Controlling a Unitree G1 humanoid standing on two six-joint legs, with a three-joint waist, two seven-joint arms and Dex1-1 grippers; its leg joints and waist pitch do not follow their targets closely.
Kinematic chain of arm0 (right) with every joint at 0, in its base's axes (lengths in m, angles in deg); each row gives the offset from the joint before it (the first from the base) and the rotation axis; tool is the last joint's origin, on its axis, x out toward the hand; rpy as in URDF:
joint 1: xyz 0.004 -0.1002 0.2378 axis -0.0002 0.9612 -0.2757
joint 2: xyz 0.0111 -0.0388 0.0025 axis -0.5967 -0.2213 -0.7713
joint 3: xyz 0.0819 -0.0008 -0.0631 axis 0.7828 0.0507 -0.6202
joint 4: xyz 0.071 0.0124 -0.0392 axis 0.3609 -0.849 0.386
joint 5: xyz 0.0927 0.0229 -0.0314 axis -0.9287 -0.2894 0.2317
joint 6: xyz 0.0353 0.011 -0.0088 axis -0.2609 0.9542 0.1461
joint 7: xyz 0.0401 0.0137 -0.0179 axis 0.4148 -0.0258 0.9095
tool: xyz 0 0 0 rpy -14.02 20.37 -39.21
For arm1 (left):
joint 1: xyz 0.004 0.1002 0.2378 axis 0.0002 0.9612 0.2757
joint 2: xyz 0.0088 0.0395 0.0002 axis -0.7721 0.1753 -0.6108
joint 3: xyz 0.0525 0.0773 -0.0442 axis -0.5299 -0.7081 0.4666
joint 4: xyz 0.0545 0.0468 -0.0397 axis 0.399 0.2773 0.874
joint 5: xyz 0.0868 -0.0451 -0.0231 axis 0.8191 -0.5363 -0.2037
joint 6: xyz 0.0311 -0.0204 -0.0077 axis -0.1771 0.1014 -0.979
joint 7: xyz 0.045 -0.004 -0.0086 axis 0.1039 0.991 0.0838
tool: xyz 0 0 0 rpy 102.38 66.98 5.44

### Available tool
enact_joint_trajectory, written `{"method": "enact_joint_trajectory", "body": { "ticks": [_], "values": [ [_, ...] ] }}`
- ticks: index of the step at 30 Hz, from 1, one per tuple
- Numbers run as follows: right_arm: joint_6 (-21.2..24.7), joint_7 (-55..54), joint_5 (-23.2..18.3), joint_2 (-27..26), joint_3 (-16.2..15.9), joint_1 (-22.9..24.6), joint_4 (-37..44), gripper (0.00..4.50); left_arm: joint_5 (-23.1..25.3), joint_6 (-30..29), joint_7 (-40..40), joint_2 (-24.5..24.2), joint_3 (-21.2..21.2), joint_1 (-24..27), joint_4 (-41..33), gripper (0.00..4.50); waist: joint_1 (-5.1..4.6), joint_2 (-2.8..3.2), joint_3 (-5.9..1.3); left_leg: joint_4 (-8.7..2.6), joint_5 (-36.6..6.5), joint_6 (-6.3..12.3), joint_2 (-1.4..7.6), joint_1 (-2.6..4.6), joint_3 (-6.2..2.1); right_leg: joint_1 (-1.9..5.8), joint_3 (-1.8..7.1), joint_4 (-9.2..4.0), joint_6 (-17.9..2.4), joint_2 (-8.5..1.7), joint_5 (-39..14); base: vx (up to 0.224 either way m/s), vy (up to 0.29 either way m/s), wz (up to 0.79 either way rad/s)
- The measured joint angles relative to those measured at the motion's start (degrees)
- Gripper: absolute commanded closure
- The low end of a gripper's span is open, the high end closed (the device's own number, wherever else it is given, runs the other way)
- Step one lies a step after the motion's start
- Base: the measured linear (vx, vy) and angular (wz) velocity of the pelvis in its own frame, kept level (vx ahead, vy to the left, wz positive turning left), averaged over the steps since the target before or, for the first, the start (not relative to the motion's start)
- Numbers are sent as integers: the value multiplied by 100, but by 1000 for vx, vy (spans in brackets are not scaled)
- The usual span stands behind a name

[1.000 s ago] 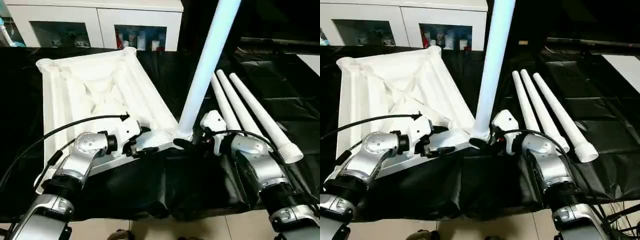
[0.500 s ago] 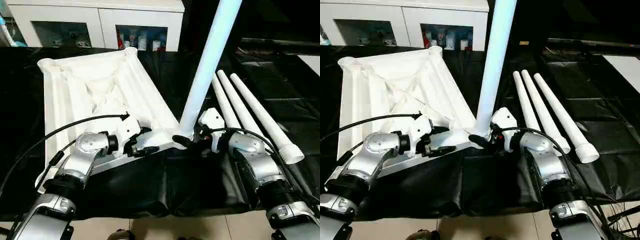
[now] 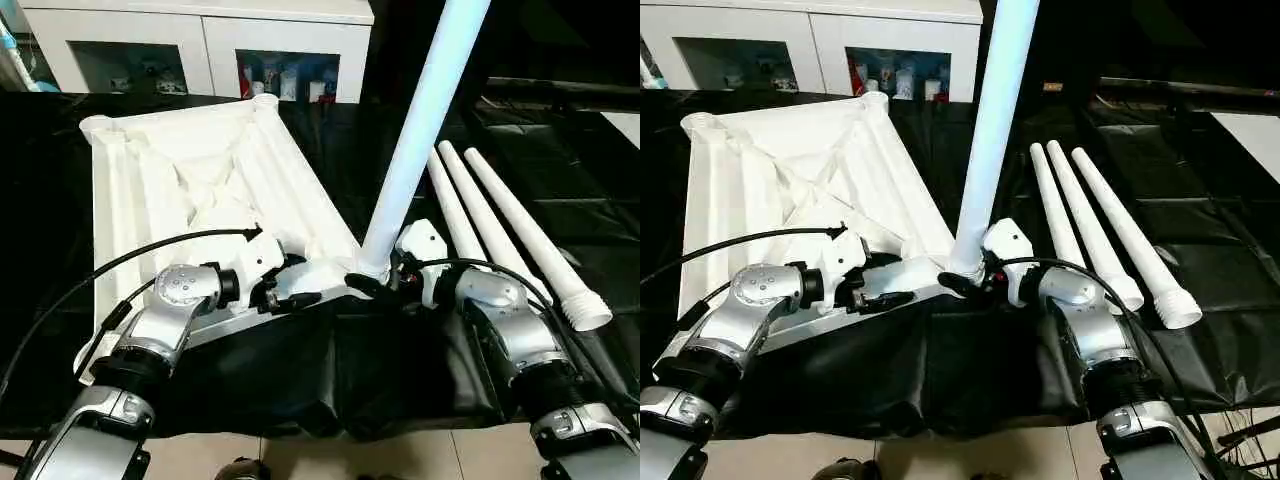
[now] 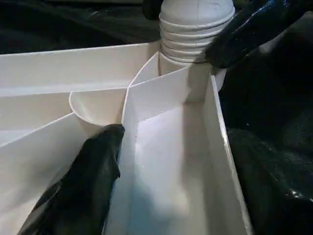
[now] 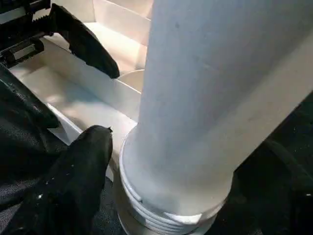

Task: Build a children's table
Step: Rotate leg to tighten

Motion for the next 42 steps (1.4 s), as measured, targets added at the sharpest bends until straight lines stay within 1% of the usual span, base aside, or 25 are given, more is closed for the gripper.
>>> {"method": "enact_joint_trajectory", "body": {
  "ticks": [1,6,7,9,12,21,23,25,27,29,32,34,35,37,39,42],
  "values": [
    [0,-2,0,-8,1,-8,-17,73,0,0,0,0,0,0,0,123,0,0,0,0,0,0,0,0,0,0,0,0,0,0,0,0,0,0],
    [0,-10,-12,-47,20,-26,-48,120,0,1,-1,-1,0,1,-1,125,1,0,0,0,0,0,0,0,0,0,1,0,0,0,0,0,0,0],
    [0,-13,-19,-48,26,-26,-48,135,0,2,-2,-1,0,1,-1,125,1,0,0,0,0,0,0,0,0,0,1,0,0,0,0,0,0,0],
    [0,-12,-32,-47,47,-25,-47,140,0,3,-2,-2,0,1,-1,125,1,0,0,0,0,0,0,0,0,0,0,0,1,0,0,0,0,0],
    [0,-11,-35,-47,48,-25,-47,170,1,4,-2,-3,0,1,0,125,0,0,0,0,0,0,0,0,0,-1,0,0,1,0,0,0,0,0],
    [2,-15,-39,-56,52,-24,-49,178,1,3,-2,-4,0,1,1,125,0,0,0,-1,0,0,0,0,0,-1,0,0,1,0,-1,0,0,0],
    [59,-106,-40,-120,81,-25,-66,178,0,-16,-14,-6,5,12,-13,125,-6,0,0,-2,0,0,0,2,0,-1,0,0,1,0,-1,0,0,0],
    [114,-338,-43,-276,168,-45,-174,178,1,-90,-125,4,20,19,-31,125,-18,-1,-1,-2,0,0,0,6,0,0,1,0,2,0,-1,0,0,0],
    [184,-613,-38,-411,219,-98,-263,178,15,-175,-277,47,48,14,-31,125,-55,-1,-1,-2,0,0,0,6,0,0,4,-3,33,0,-20,0,0,0],
    [230,-955,-28,-545,245,-177,-387,178,53,-259,-465,94,50,-14,-15,125,-118,-4,-3,-1,0,-1,0,7,0,0,4,-5,37,0,-22,0,0,0],
    [236,-1515,26,-788,339,-231,-532,178,116,-365,-737,202,70,-66,42,125,-153,-8,-6,-1,0,-1,-2,10,0,-1,7,-14,41,0,-25,0,0,0],
    [237,-1689,39,-831,355,-250,-575,178,145,-401,-821,254,77,-91,70,125,-154,-8,-6,-1,0,-1,-2,11,-1,-7,6,-23,42,-1,-26,0,0,0],
    [251,-1896,58,-948,383,-291,-649,178,161,-468,-915,338,91,-108,83,125,-165,-8,-6,-1,0,-1,-2,18,-1,-16,6,-31,42,-1,-26,0,0,0],
    [415,-2585,186,-1233,529,-524,-885,178,232,-679,-1298,546,114,-246,186,125,-181,-6,-5,-2,0,-2,-2,22,-3,-19,2,-54,44,-1,-27,-25,11,-2],
    [508,-3017,226,-1385,589,-661,-1052,178,269,-826,-1605,721,119,-277,201,125,-181,-5,-4,-11,-1,-2,-3,21,-3,-11,-1,-98,44,-1,-27,0,0,0],
    [657,-3696,272,-1563,739,-893,-1282,178,285,-1105,-2073,1038,173,-449,290,125,-171,-4,-3,-9,-1,-2,-23,14,-3,-8,18,-112,44,-8,-27,0,0,0]
  ]
}}
